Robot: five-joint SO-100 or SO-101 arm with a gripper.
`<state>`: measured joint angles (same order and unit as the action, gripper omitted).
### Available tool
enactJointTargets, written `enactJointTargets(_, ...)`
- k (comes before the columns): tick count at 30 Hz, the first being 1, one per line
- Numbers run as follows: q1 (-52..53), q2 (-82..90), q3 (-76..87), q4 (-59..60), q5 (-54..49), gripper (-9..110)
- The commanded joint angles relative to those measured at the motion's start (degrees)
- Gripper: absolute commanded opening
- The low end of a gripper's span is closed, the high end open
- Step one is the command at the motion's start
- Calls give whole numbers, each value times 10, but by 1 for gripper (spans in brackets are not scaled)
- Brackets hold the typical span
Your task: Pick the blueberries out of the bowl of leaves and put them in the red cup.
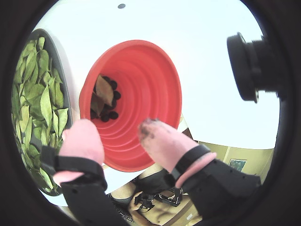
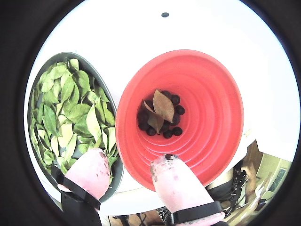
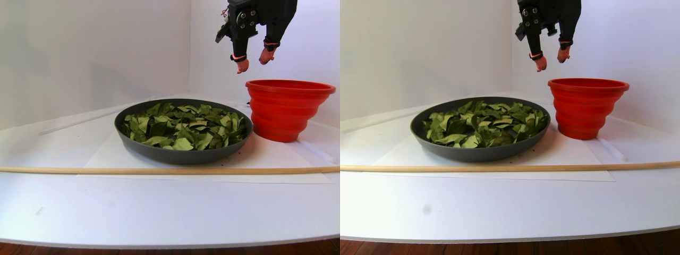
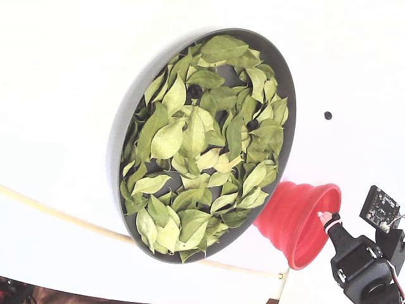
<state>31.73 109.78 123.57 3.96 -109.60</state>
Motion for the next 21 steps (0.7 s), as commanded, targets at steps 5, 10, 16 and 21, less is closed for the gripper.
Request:
enactJointTargets(5,-3,47,-11,9,14,16)
enactJointTargets(10,-14,41,-14,12,24,16)
enactJointTargets(16,-34,40,-9,15,33,16)
enactJointTargets(21,-54,41,-1,19,38,16)
